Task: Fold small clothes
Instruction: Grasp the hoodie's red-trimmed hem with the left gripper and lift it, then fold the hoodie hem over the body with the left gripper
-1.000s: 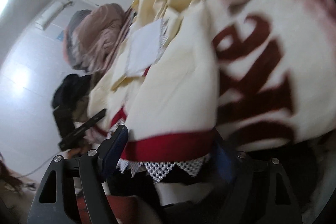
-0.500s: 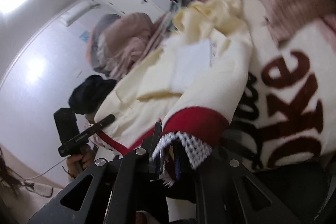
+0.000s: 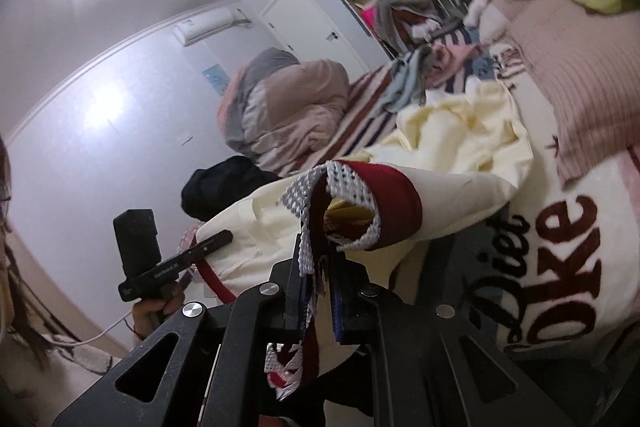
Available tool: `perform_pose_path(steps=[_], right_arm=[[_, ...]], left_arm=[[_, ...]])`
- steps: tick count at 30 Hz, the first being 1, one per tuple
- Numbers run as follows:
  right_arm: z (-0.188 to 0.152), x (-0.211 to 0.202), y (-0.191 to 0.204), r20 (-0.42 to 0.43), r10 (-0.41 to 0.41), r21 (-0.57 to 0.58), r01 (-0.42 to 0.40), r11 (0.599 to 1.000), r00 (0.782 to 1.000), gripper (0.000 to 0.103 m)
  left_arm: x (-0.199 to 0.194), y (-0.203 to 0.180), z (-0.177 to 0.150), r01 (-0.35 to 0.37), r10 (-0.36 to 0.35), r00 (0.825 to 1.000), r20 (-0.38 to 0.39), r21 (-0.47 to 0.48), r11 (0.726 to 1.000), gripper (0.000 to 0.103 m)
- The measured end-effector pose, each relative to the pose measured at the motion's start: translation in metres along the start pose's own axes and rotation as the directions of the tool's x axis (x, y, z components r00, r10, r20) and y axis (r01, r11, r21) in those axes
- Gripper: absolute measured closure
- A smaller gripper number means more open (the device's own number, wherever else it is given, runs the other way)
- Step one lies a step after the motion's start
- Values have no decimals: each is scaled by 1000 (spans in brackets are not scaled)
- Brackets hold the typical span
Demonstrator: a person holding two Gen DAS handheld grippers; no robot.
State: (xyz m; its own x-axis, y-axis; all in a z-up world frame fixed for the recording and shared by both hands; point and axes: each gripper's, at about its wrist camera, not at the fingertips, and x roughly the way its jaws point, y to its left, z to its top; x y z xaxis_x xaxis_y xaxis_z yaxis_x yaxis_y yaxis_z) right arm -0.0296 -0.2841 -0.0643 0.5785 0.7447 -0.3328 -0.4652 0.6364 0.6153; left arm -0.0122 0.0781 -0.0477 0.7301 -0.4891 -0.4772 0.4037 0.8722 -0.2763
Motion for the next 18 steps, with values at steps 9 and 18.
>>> perform_pose_path(steps=[9,18], right_arm=[[15,-9,16,46,5,-45,-3,999,999,99],[71,-4,-21,140,-117,-26,122,992,983,99]], left_arm=[[-23,-10,17,-12,10,997,72,28,1000,98],[19,1,67,-55,50,992,117,37,998,98]])
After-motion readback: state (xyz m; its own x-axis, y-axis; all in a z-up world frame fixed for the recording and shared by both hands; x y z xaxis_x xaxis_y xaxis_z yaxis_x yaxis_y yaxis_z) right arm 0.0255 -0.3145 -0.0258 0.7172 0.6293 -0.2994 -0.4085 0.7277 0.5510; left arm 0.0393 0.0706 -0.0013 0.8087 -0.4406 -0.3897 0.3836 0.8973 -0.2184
